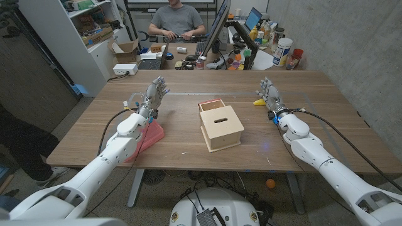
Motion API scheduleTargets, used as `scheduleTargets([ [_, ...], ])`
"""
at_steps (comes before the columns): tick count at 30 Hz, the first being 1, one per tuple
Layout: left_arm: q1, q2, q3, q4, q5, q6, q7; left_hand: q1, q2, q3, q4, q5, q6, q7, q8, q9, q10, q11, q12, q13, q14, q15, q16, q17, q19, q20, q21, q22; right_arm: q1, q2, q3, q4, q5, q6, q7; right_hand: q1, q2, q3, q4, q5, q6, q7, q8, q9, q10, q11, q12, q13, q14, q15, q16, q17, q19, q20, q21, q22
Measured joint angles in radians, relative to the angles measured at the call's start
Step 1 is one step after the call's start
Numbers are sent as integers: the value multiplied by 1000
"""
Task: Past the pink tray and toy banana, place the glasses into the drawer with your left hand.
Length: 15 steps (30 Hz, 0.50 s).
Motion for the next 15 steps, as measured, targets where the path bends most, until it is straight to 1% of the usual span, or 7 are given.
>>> scheduleTargets([
  [2, -3, 5, -2, 8, -1, -1, -6, 0, 0, 0, 0, 0, 0, 0, 0, 0, 0, 0, 0, 0, 0, 0, 0, 0, 0, 0, 0, 0, -2, -1, -1, -6, -16, -8, -19, 0, 0, 0, 0, 0, 0, 0, 0, 0, 0, 0, 0, 0, 0, 0, 0, 0, 0, 0, 0, 0],
  [3, -3, 12, -4, 13, -11, -8, -52, 0, 0, 0, 0, 0, 0, 0, 0, 0, 0, 0, 0, 0, 0, 0, 0, 0, 0, 0, 0, 0, -13, -8, -6, -57, -29, -18, -36, 0, 0, 0, 0, 0, 0, 0, 0, 0, 0, 0, 0, 0, 0, 0, 0, 0, 0, 0, 0, 0],
  [6, -3, 25, -6, 14, -14, -10, -73, 0, 0, 0, 0, 0, 0, 0, 4, 0, 0, 0, 1, 0, 0, 0, 0, 0, -4, 4, 0, 0, -18, -11, -8, -81, -45, -30, -55, 0, 0, 0, 0, 0, 0, 0, 0, 0, 0, 0, 0, 0, 0, 0, 0, 0, 0, 0, 0, 0],
  [8, 3, 39, -11, 3, -13, -14, -86, 0, 0, 0, 0, 0, 0, 0, 4, 0, 0, 0, 4, 0, 0, 0, 6, 0, -3, 8, 7, 0, -25, -16, -12, -109, -56, -39, -68, 0, 0, 0, 0, 0, 0, 0, 0, 0, 0, 0, 0, 0, 0, 0, 0, 0, 0, 0, 0, 0],
  [12, 14, 58, -17, -20, -8, -15, -90, 0, 0, 0, 0, 0, -3, -4, 8, 0, 0, 0, 4, 0, 0, 0, 6, 0, -3, 19, 7, 0, -33, -24, -13, -142, -67, -51, -84, 0, 0, 0, 0, 0, 0, 0, 0, 0, 0, 0, 0, 0, 0, 0, 0, 0, 0, 0, 0, 0],
  [15, 28, 77, -25, -47, -2, -15, -85, 0, 0, 0, 0, 0, -3, -4, 8, 0, 0, 0, 4, 0, 0, 0, 7, 0, -5, 22, 7, 0, -35, -29, -13, -153, -71, -57, -87, 0, 0, 0, 0, 0, 0, 0, 0, 0, 0, 0, 0, 0, 0, 0, 0, 0, 0, 0, 0, 0],
])
